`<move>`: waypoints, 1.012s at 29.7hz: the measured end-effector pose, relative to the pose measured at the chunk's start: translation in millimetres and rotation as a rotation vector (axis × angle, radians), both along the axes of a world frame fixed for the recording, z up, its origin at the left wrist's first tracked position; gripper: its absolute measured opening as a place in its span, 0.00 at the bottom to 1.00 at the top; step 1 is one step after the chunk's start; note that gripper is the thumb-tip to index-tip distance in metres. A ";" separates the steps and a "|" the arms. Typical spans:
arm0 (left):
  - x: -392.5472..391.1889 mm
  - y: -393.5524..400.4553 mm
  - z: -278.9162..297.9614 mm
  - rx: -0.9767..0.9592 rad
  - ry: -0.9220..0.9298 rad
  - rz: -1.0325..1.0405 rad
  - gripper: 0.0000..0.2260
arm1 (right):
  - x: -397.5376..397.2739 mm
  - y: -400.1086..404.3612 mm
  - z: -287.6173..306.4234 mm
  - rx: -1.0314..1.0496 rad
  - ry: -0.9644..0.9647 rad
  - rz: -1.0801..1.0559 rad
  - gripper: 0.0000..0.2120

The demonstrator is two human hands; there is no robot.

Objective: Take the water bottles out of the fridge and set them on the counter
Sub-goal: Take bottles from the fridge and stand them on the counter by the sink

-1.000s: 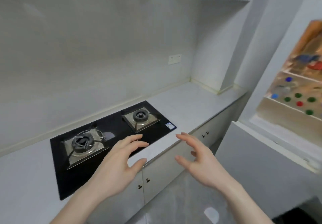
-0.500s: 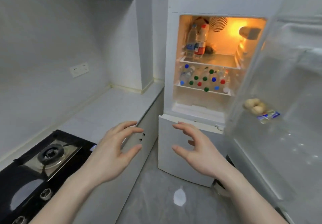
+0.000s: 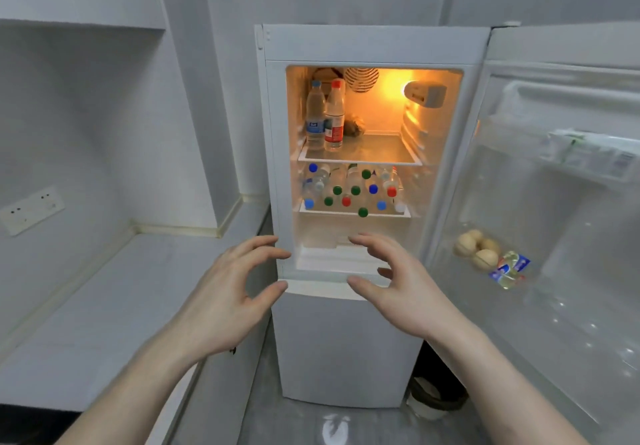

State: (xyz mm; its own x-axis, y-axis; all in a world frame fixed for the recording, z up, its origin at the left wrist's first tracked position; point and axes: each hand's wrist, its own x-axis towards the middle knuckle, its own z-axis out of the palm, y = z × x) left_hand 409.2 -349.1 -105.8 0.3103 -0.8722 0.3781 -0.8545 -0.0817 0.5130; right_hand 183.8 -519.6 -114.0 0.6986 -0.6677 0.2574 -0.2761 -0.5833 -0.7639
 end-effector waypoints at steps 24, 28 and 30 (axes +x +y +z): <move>132.0 -278.9 64.2 0.009 -0.059 -0.100 0.20 | 145.9 -216.0 38.8 -0.009 -0.160 -0.190 0.29; 149.3 -325.9 72.3 0.012 -0.014 -0.035 0.20 | 182.7 -273.1 42.8 -0.018 -0.157 -0.210 0.31; 157.4 -347.3 73.6 0.019 -0.007 -0.008 0.20 | 202.9 -302.8 44.5 -0.009 -0.160 -0.224 0.32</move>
State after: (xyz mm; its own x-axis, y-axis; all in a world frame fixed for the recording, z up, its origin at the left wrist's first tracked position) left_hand 566.5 -696.5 -32.2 0.3012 -0.8814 0.3638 -0.8586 -0.0847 0.5056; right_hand 386.7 -822.4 -69.5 0.4841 -0.7980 0.3590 -0.2751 -0.5283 -0.8033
